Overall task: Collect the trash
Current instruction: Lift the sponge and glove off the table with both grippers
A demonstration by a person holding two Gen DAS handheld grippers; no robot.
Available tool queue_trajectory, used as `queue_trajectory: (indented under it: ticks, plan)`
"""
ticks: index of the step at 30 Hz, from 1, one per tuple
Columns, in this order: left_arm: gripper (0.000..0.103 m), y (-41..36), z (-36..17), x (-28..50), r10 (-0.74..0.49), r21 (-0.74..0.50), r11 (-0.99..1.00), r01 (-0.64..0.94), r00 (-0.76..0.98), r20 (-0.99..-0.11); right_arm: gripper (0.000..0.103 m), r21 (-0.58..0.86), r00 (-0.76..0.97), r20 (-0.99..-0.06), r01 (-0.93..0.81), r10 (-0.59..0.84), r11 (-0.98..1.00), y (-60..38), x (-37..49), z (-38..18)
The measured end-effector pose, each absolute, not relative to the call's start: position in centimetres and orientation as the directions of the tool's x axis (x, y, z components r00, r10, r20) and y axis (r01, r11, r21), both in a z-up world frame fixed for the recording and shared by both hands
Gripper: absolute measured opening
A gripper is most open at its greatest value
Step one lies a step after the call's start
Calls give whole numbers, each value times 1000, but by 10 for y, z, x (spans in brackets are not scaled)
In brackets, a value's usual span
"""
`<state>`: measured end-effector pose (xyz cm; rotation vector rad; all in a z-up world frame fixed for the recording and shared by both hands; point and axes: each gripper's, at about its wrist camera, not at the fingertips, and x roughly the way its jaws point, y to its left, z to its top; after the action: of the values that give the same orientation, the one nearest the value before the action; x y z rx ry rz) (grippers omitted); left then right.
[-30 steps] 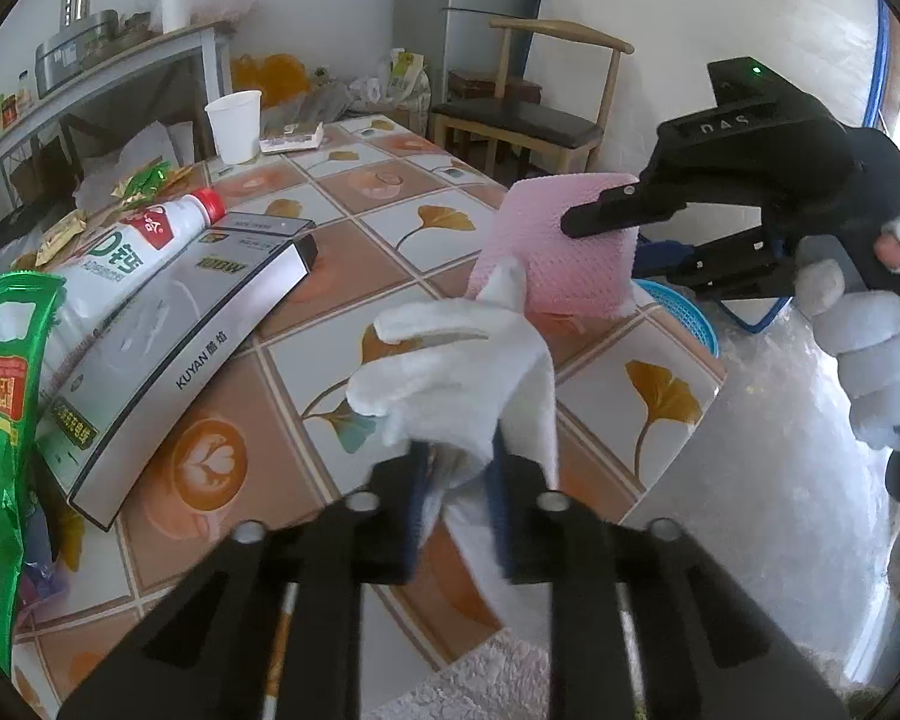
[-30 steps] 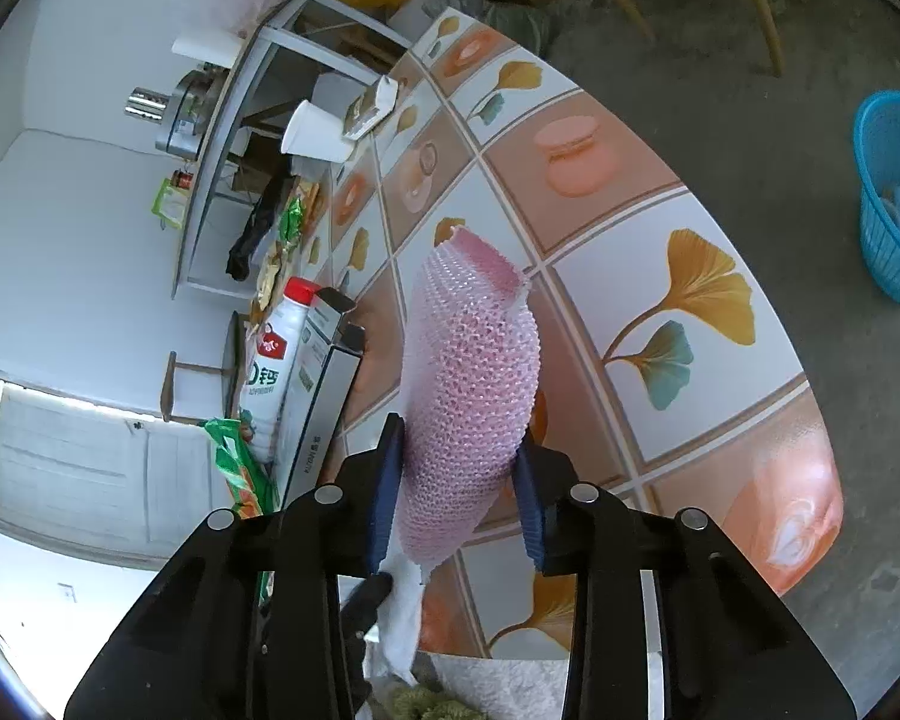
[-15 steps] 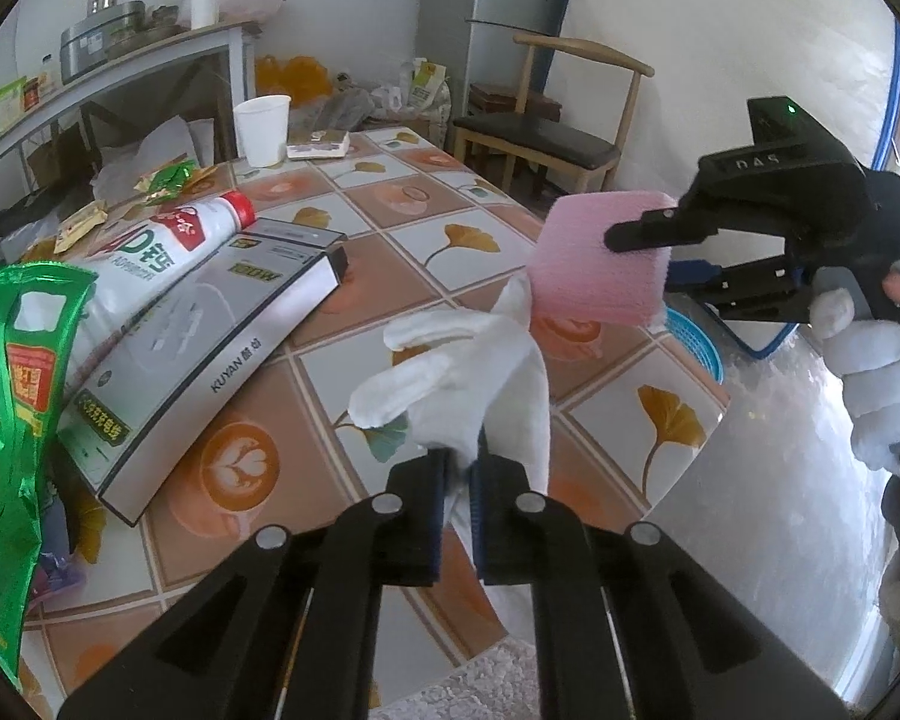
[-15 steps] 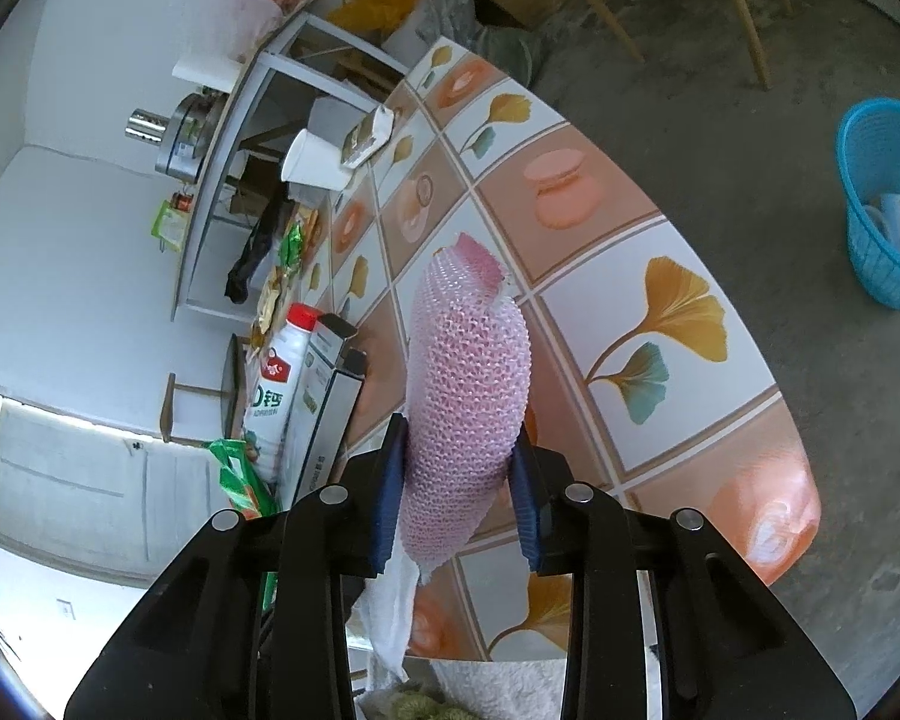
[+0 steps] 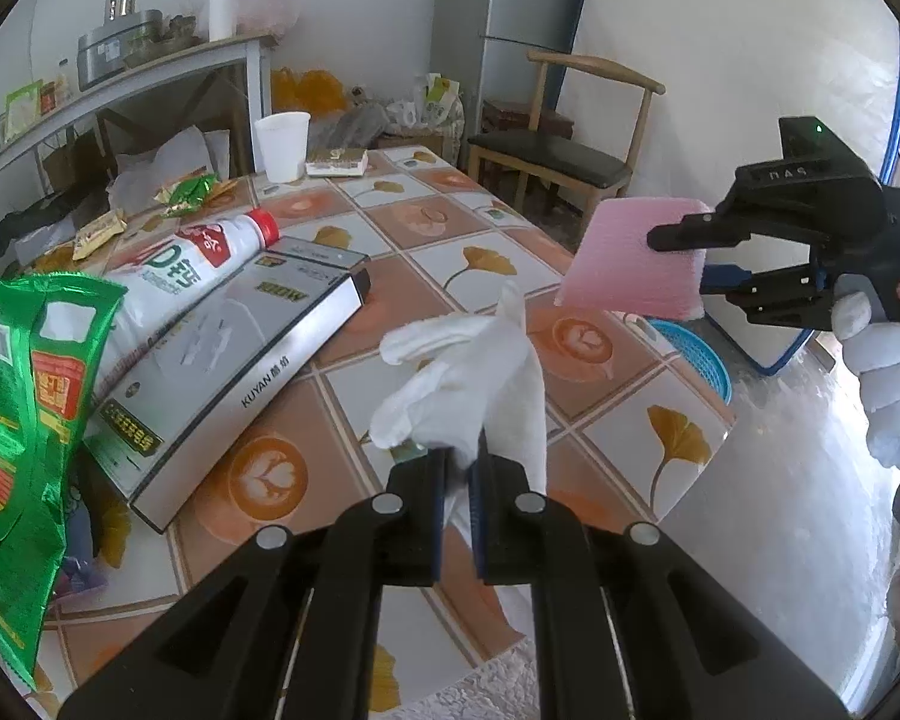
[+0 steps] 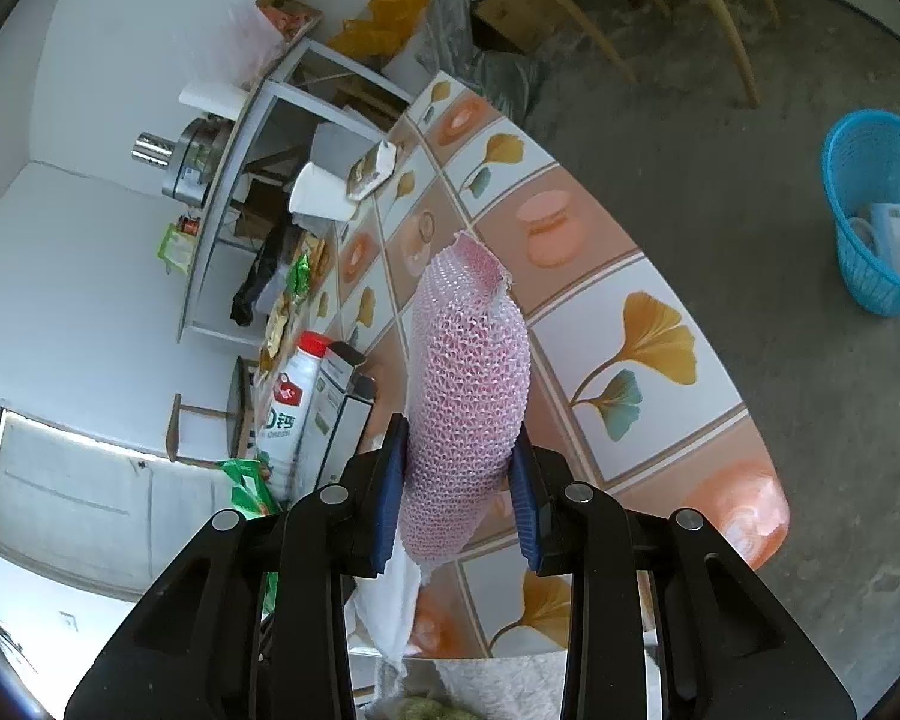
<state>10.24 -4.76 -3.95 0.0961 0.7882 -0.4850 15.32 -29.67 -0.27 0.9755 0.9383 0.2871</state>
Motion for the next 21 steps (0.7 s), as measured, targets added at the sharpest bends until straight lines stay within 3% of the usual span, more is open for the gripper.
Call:
queue_trajectory:
  ticks: [21]
  plan:
    - [6,-43,-18,94,-372,-69,897,437,659,-653,30,819,588,-523,146,617,555,-287,152,8]
